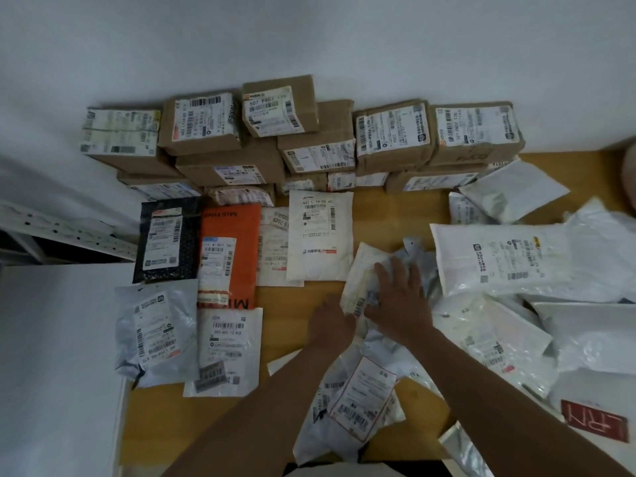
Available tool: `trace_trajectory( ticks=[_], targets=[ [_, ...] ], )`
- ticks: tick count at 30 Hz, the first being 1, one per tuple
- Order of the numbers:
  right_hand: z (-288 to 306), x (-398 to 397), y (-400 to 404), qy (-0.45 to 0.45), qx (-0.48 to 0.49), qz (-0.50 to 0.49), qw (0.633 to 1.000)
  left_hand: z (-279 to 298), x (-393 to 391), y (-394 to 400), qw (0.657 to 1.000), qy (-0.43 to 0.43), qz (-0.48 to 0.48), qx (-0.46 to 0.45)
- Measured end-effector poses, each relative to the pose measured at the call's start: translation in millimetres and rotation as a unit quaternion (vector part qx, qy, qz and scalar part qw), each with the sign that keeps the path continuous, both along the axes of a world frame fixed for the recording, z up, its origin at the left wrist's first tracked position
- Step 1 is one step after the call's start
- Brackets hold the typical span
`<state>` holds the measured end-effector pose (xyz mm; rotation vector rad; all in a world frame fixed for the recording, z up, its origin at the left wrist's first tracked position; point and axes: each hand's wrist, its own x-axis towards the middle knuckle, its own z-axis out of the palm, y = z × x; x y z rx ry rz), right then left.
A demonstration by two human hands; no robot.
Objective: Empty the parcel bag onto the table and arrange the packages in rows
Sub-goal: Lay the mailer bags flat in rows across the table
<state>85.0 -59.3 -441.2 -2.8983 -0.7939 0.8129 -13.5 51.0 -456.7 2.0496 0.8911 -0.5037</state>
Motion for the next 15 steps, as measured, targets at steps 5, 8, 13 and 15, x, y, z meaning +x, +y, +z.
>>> trace_trajectory(
  ticks=[5, 8, 13, 15],
  targets=[
    [4.0, 8.5, -2.6, -0.011, 0.02, -0.046, 0.999, 25.5, 11.8, 0.1, 0.989, -0.104, 0.066, -0.08],
    [8.4, 11.8, -2.0, -0.01, 0.03, -0.044, 0.999, 44.2, 22.3, 9.4, 0.977, -0.165, 0.124, -0.044],
    [11.3, 11.4, -3.7, -0.007, 0.024, 0.014, 1.0, 54.1, 45.1, 31.7, 0.95, -0.165, 0.265, -0.003],
    [13.3, 13.4, -4.9, -0.002, 0.036, 0.012, 0.999, 50.1, 52.6, 31.9, 0.956, -0.139, 0.258, -0.03]
  ],
)
